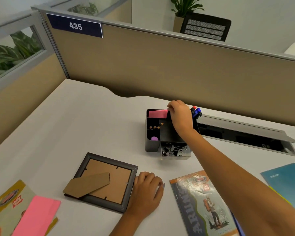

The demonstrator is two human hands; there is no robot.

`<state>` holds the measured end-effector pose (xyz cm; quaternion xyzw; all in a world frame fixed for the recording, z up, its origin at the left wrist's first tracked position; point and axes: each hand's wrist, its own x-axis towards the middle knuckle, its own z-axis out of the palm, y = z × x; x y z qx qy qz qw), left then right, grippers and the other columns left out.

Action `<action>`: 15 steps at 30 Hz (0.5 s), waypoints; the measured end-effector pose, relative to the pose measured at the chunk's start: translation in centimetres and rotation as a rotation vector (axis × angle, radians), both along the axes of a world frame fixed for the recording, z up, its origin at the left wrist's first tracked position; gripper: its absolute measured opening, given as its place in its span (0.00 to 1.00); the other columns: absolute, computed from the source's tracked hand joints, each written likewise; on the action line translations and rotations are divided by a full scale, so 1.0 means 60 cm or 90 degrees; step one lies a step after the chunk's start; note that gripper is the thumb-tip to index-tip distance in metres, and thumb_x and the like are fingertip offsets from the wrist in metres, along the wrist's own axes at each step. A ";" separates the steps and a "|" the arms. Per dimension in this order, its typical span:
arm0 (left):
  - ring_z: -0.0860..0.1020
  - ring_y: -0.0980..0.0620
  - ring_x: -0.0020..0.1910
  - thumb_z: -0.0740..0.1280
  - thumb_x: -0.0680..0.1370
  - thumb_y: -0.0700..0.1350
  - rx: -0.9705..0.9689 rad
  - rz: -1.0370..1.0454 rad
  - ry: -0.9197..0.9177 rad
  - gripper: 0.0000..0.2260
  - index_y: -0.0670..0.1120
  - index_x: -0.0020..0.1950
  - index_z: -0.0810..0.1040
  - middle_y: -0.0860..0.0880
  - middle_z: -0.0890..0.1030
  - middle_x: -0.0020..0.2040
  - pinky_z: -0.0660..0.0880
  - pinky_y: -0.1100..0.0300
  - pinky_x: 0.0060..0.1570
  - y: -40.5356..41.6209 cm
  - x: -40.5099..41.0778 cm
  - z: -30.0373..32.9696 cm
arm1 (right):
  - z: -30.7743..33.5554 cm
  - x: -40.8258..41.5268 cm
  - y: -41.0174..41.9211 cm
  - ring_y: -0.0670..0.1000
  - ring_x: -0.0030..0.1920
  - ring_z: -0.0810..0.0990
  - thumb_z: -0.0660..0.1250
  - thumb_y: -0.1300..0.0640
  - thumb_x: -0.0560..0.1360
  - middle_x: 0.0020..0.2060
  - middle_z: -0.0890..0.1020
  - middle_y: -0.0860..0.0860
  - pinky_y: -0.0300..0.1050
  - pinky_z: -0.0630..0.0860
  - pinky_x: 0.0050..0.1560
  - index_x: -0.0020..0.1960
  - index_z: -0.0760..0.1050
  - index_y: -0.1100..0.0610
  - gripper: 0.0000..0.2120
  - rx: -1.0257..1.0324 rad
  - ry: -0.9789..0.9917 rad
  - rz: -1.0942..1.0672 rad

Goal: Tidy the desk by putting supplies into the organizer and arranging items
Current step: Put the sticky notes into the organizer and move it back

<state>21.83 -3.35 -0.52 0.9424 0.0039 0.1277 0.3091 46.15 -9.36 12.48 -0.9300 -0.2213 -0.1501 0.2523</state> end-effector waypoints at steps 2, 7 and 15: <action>0.70 0.59 0.48 0.62 0.76 0.52 -0.008 -0.003 0.004 0.03 0.55 0.45 0.75 0.61 0.75 0.43 0.70 0.61 0.44 0.000 0.000 -0.001 | 0.006 -0.022 -0.016 0.55 0.45 0.79 0.62 0.65 0.76 0.45 0.81 0.58 0.47 0.76 0.45 0.49 0.78 0.64 0.07 0.069 -0.024 -0.011; 0.69 0.59 0.50 0.62 0.76 0.54 0.000 -0.001 0.010 0.04 0.56 0.45 0.74 0.61 0.74 0.44 0.68 0.61 0.47 0.000 -0.005 -0.001 | 0.004 -0.099 -0.083 0.48 0.42 0.76 0.64 0.65 0.75 0.42 0.81 0.54 0.33 0.70 0.45 0.46 0.78 0.62 0.04 0.198 -0.057 -0.033; 0.69 0.55 0.50 0.59 0.75 0.58 0.031 0.074 0.019 0.10 0.55 0.46 0.75 0.59 0.74 0.46 0.67 0.59 0.48 -0.022 -0.018 0.002 | -0.060 -0.231 -0.264 0.53 0.50 0.79 0.64 0.64 0.75 0.49 0.81 0.53 0.43 0.72 0.53 0.52 0.77 0.59 0.07 0.173 -0.017 -0.147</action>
